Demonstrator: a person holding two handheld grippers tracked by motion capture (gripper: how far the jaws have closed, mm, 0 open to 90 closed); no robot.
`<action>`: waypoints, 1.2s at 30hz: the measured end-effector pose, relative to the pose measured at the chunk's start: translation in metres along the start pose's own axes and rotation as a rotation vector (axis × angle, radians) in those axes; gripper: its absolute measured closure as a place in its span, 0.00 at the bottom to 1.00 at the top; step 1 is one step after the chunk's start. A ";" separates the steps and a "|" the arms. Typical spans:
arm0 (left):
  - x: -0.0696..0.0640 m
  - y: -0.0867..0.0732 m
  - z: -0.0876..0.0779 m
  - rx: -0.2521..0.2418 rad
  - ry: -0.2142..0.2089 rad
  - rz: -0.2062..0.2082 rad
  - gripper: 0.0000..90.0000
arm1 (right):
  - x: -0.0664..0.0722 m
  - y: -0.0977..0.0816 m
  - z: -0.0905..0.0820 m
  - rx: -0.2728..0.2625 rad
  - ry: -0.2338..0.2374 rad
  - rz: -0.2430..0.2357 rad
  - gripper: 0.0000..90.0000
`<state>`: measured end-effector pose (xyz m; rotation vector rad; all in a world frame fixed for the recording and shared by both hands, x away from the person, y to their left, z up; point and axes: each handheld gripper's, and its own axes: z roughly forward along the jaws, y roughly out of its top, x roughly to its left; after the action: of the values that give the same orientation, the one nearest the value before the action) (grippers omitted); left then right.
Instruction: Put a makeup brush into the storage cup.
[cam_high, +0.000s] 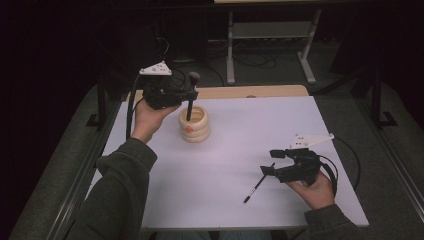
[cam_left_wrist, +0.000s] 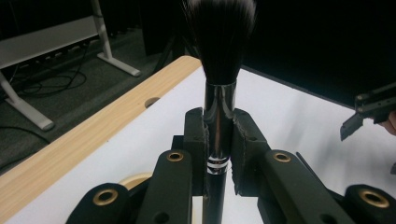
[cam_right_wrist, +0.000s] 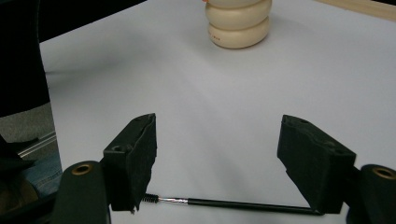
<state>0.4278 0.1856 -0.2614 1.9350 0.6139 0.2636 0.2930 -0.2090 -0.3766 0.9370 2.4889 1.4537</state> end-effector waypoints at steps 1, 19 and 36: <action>0.000 0.000 0.000 0.000 0.000 0.000 0.87 | 0.000 0.000 0.000 0.000 0.000 0.000 0.30; 0.029 -0.003 0.029 -0.009 0.050 -0.085 0.87 | -0.002 0.000 -0.001 -0.009 -0.002 0.002 0.29; 0.051 -0.018 0.042 0.012 0.080 -0.143 0.87 | -0.003 0.000 -0.002 -0.014 0.000 0.005 0.29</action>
<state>0.4842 0.1855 -0.3007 1.8889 0.8046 0.2481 0.2950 -0.2123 -0.3766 0.9409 2.4744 1.4707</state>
